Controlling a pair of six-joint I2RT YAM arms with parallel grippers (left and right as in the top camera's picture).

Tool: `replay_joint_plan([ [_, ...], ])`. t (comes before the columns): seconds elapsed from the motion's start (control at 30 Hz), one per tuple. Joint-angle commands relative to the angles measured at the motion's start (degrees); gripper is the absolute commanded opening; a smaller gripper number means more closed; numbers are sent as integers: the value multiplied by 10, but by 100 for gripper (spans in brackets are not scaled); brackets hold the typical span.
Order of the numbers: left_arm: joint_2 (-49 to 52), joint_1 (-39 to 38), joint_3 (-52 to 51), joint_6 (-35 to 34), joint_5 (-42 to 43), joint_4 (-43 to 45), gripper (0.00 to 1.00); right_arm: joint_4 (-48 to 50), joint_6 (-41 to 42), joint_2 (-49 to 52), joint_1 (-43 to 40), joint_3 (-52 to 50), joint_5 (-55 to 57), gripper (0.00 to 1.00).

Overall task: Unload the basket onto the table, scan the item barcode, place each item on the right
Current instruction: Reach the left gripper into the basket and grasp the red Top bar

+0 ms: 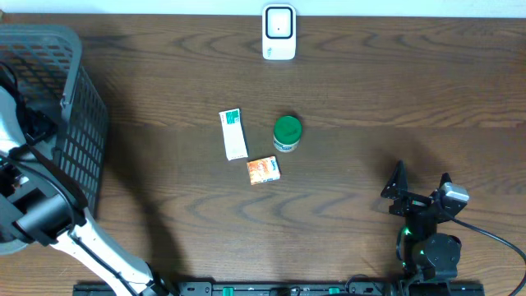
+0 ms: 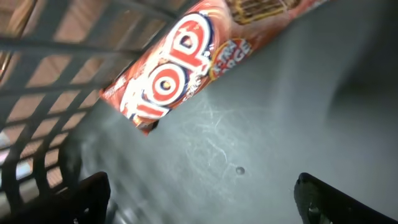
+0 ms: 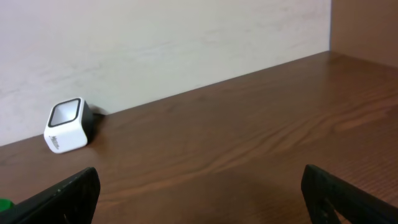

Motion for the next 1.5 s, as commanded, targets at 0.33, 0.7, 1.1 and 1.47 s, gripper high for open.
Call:
replay_joint_plan([
  [0.33,14,25,-8,152,-11,93,95,-1,-7,-2,4,-1,0,99],
  [0.7,15,78,-8,171,52,107,95,-1,-7,-2,4,-1,0,99],
  [1.1,15,85,-14,173,111,108,95,-1,-7,-2,4,-1,0,99],
  [1.47,15,85,-95,213,109,188,95,-1,-7,-2,4,-1,0,99],
])
